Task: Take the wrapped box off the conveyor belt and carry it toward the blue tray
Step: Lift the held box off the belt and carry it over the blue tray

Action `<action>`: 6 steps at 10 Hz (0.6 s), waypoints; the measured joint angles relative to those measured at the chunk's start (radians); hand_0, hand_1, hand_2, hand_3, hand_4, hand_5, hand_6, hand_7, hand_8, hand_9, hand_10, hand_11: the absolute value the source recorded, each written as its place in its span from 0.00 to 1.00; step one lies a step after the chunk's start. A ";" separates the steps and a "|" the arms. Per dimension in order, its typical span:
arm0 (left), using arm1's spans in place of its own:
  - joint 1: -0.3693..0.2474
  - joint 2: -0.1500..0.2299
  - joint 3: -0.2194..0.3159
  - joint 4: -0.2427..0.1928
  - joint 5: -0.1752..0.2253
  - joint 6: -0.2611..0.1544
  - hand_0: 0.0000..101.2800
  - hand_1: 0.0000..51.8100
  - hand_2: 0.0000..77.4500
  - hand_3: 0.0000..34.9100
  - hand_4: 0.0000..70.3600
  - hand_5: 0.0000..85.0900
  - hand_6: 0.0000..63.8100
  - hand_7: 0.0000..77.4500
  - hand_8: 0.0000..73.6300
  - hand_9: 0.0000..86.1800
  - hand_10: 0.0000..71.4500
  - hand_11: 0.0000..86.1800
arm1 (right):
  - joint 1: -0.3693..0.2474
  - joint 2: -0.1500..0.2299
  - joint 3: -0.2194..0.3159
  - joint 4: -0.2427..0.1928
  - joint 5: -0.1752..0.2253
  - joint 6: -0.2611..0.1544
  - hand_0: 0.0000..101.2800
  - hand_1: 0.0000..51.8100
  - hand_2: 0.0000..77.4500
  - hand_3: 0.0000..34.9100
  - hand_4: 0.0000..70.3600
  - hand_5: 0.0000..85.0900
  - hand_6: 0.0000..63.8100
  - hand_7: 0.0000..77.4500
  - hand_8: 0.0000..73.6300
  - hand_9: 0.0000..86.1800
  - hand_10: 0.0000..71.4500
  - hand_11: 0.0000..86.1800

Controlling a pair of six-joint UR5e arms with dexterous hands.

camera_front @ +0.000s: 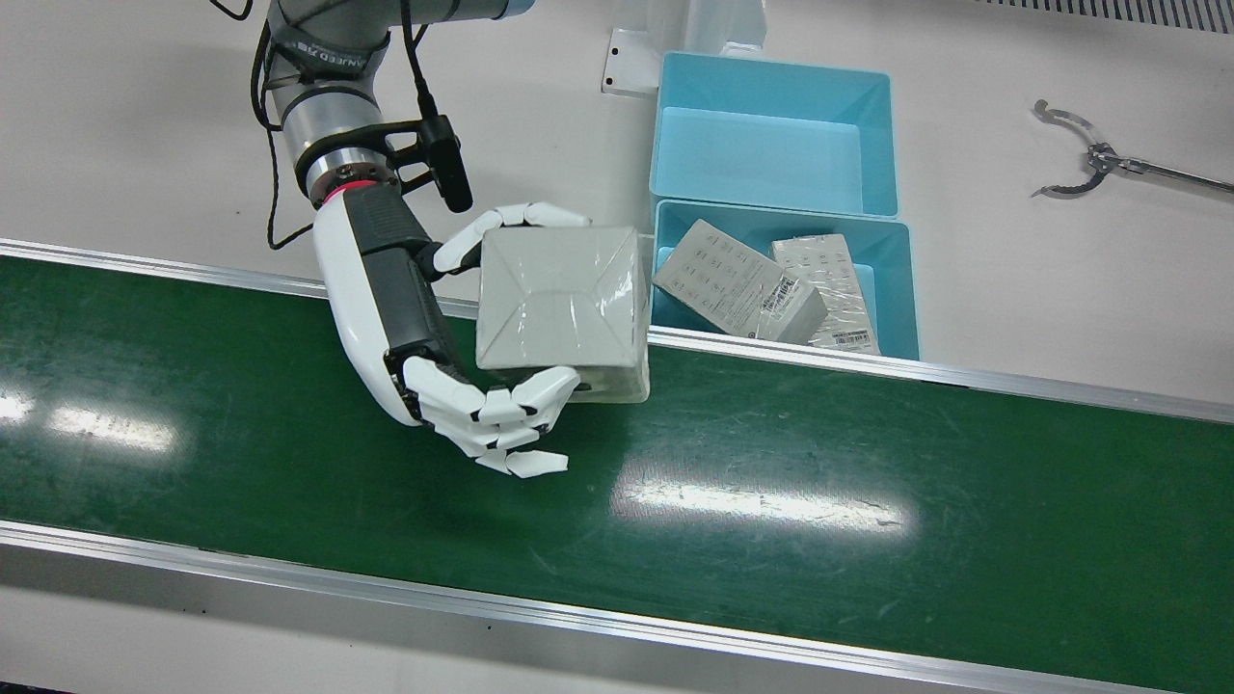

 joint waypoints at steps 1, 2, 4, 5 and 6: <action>0.000 0.000 0.000 0.000 0.000 0.000 0.00 0.00 0.01 0.00 0.01 0.01 0.00 0.01 0.01 0.00 0.00 0.00 | -0.033 -0.001 0.068 -0.004 0.019 -0.005 0.44 0.11 0.40 0.37 0.48 0.44 0.44 0.65 0.56 0.56 0.27 0.34; 0.000 0.000 0.000 0.000 0.000 0.000 0.00 0.00 0.01 0.00 0.01 0.01 0.00 0.01 0.01 0.00 0.00 0.00 | -0.086 -0.003 0.141 -0.009 0.038 -0.019 0.44 0.08 0.41 0.27 0.50 0.46 0.45 0.68 0.54 0.63 0.26 0.32; 0.000 0.000 0.000 0.000 0.000 0.000 0.00 0.00 0.01 0.00 0.01 0.01 0.01 0.01 0.01 0.00 0.01 0.00 | -0.248 -0.018 0.317 -0.015 0.109 -0.125 0.46 0.08 0.41 0.00 0.51 0.47 0.45 0.75 0.50 0.62 0.22 0.27; 0.000 0.000 0.000 0.000 0.000 0.000 0.00 0.00 0.01 0.00 0.01 0.01 0.00 0.01 0.01 0.00 0.01 0.00 | -0.320 -0.032 0.385 -0.017 0.144 -0.189 0.46 0.08 0.41 0.00 0.51 0.47 0.45 0.75 0.50 0.62 0.22 0.27; 0.000 0.000 0.000 0.000 0.000 0.000 0.00 0.00 0.01 0.00 0.01 0.01 0.00 0.01 0.01 0.00 0.01 0.00 | -0.373 -0.043 0.428 -0.018 0.167 -0.235 0.46 0.08 0.41 0.00 0.51 0.48 0.45 0.76 0.48 0.61 0.21 0.27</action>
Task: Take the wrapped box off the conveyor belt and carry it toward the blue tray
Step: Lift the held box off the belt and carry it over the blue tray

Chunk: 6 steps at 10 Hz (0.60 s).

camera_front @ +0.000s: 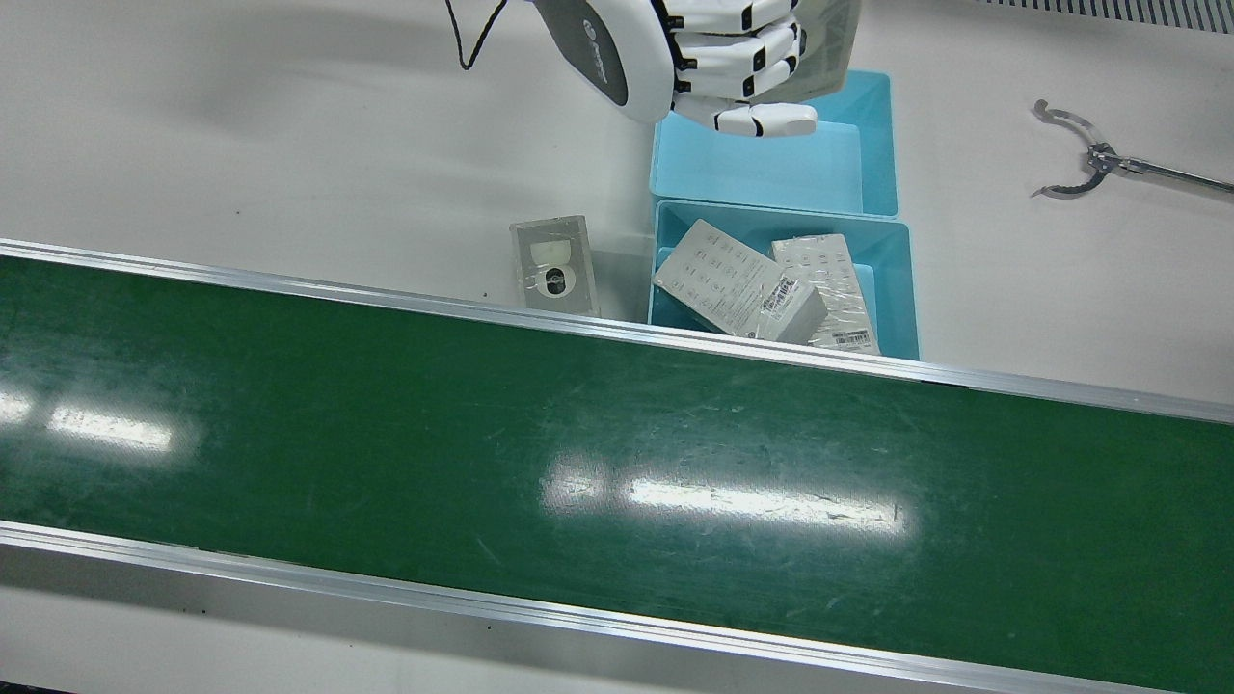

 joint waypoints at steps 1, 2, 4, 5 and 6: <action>0.000 0.000 0.000 0.000 0.000 0.000 0.00 0.00 0.01 0.00 0.01 0.01 0.01 0.01 0.01 0.00 0.00 0.00 | -0.041 -0.012 0.026 -0.003 0.014 -0.028 0.46 0.05 0.44 0.00 0.51 0.48 0.45 0.76 0.44 0.55 0.20 0.23; 0.000 0.000 0.000 0.000 0.000 0.000 0.00 0.00 0.01 0.00 0.01 0.01 0.01 0.01 0.01 0.00 0.00 0.00 | -0.072 -0.022 0.038 -0.008 0.019 -0.041 0.46 0.05 0.44 0.00 0.51 0.48 0.45 0.76 0.44 0.55 0.20 0.23; 0.000 0.000 0.000 0.000 0.000 0.000 0.00 0.00 0.01 0.00 0.01 0.01 0.00 0.01 0.01 0.00 0.01 0.00 | -0.127 -0.037 0.046 -0.022 0.022 -0.050 0.47 0.04 0.45 0.14 0.52 0.49 0.44 0.87 0.32 0.46 0.14 0.18; 0.000 0.000 0.000 0.000 0.000 0.000 0.00 0.00 0.01 0.00 0.01 0.01 0.01 0.01 0.01 0.00 0.01 0.00 | -0.152 -0.041 0.047 -0.024 0.023 -0.052 0.47 0.04 0.45 0.14 0.52 0.49 0.44 0.87 0.32 0.46 0.14 0.18; 0.000 0.000 0.000 0.000 0.000 0.000 0.00 0.00 0.01 0.00 0.01 0.01 0.01 0.01 0.01 0.00 0.01 0.00 | -0.176 -0.043 0.047 -0.026 0.024 -0.052 0.47 0.05 0.44 0.26 0.52 0.49 0.39 0.87 0.04 0.27 0.10 0.14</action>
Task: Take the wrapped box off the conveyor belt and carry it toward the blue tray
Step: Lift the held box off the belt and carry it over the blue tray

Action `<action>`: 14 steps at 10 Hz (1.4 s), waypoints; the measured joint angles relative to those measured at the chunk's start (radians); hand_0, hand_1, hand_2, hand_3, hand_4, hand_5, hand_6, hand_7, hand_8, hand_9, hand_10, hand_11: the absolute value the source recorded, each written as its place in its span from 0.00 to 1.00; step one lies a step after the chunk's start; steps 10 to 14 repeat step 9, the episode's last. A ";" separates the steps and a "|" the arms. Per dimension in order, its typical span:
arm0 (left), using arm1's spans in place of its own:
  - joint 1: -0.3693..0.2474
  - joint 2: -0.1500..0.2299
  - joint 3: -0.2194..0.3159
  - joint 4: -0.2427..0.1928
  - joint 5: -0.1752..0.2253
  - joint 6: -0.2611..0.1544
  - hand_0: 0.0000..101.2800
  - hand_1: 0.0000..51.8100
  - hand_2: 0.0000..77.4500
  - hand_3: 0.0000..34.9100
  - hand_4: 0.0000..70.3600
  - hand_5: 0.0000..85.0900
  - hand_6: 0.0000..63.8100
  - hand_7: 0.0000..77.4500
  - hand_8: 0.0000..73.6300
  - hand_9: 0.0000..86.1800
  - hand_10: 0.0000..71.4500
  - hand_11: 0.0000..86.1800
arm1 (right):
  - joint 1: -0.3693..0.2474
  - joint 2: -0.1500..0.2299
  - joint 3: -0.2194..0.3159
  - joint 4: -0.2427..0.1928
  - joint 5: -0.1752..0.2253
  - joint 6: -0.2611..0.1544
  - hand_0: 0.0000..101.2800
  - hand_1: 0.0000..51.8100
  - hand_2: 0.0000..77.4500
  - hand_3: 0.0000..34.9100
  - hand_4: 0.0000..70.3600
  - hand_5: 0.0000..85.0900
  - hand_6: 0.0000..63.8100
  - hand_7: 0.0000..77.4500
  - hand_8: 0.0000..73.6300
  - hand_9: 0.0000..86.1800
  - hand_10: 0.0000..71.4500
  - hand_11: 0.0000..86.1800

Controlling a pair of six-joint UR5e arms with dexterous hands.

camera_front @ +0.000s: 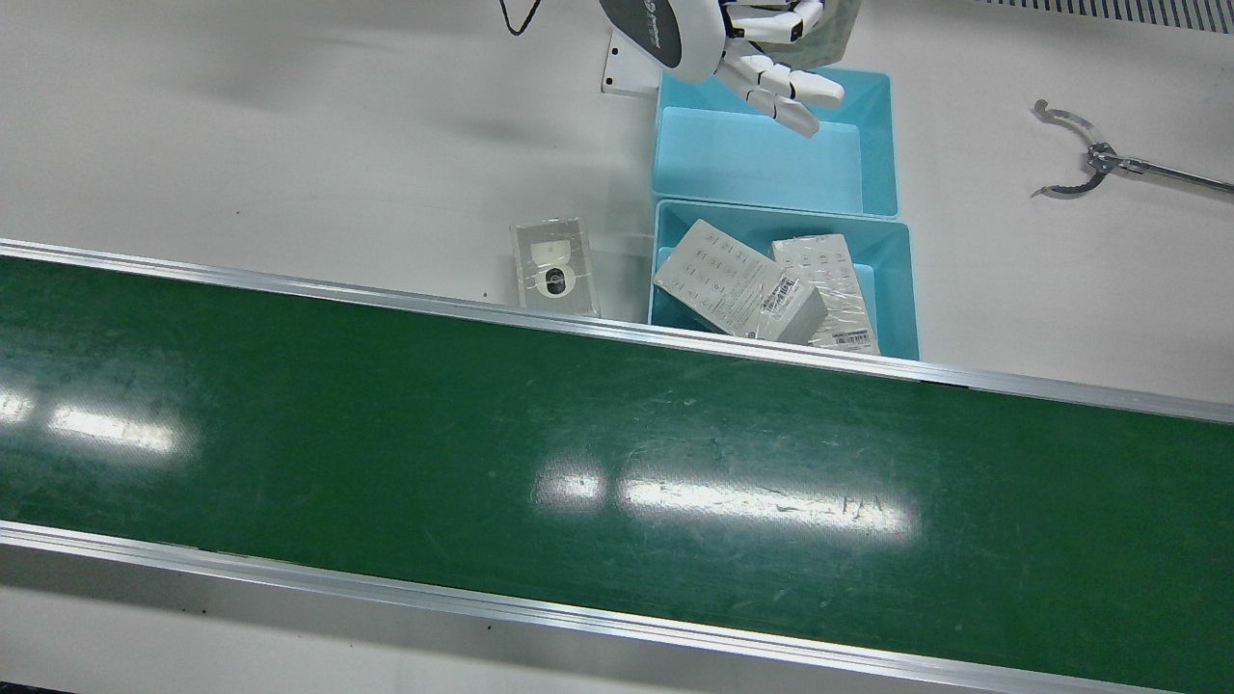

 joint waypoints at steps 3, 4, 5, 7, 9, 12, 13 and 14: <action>0.000 0.000 0.000 0.000 0.000 0.000 0.00 0.00 0.01 0.00 0.01 0.01 0.01 0.01 0.01 0.00 0.01 0.00 | -0.062 -0.001 0.000 0.000 0.002 -0.013 0.47 0.05 0.44 0.62 0.43 0.48 0.00 0.62 0.00 0.02 0.06 0.09; 0.000 0.000 0.000 0.000 0.000 0.000 0.00 0.00 0.01 0.00 0.01 0.01 0.01 0.01 0.01 0.01 0.01 0.00 | -0.080 0.000 0.000 0.000 0.003 -0.019 0.48 0.05 0.44 0.71 0.33 0.42 0.00 0.46 0.00 0.02 0.03 0.06; 0.000 0.000 0.000 0.000 0.000 0.000 0.00 0.00 0.01 0.00 0.01 0.01 0.01 0.01 0.00 0.01 0.00 0.00 | -0.090 0.000 0.000 0.001 0.003 -0.022 0.48 0.37 0.47 0.80 0.21 0.37 0.00 0.25 0.00 0.02 0.02 0.05; 0.000 0.000 0.000 0.000 0.000 0.000 0.00 0.00 0.01 0.00 0.00 0.01 0.00 0.01 0.01 0.00 0.01 0.00 | -0.098 0.001 0.000 0.001 0.003 -0.024 0.46 0.26 0.40 0.88 0.19 0.12 0.00 0.21 0.00 0.02 0.06 0.08; 0.000 0.000 0.000 0.000 0.000 0.000 0.00 0.00 0.01 0.00 0.01 0.01 0.00 0.01 0.01 0.01 0.00 0.00 | -0.099 0.000 0.000 0.001 0.002 -0.024 0.46 0.34 0.31 0.88 0.19 0.17 0.00 0.19 0.00 0.02 0.06 0.08; 0.000 0.000 0.000 0.000 0.000 0.000 0.00 0.00 0.01 0.00 0.01 0.01 0.00 0.01 0.01 0.01 0.00 0.00 | -0.099 0.000 0.000 0.001 0.002 -0.024 0.46 0.34 0.31 0.88 0.19 0.17 0.00 0.19 0.00 0.02 0.06 0.08; 0.000 0.000 0.000 0.000 0.000 0.000 0.00 0.00 0.01 0.00 0.01 0.01 0.00 0.01 0.01 0.01 0.00 0.00 | -0.099 0.000 0.000 0.001 0.002 -0.024 0.46 0.34 0.31 0.88 0.19 0.17 0.00 0.19 0.00 0.02 0.06 0.08; 0.000 0.000 0.000 0.000 0.000 0.000 0.00 0.00 0.01 0.00 0.01 0.01 0.00 0.01 0.01 0.01 0.00 0.00 | -0.099 0.000 0.000 0.001 0.002 -0.024 0.46 0.34 0.31 0.88 0.19 0.17 0.00 0.19 0.00 0.02 0.06 0.08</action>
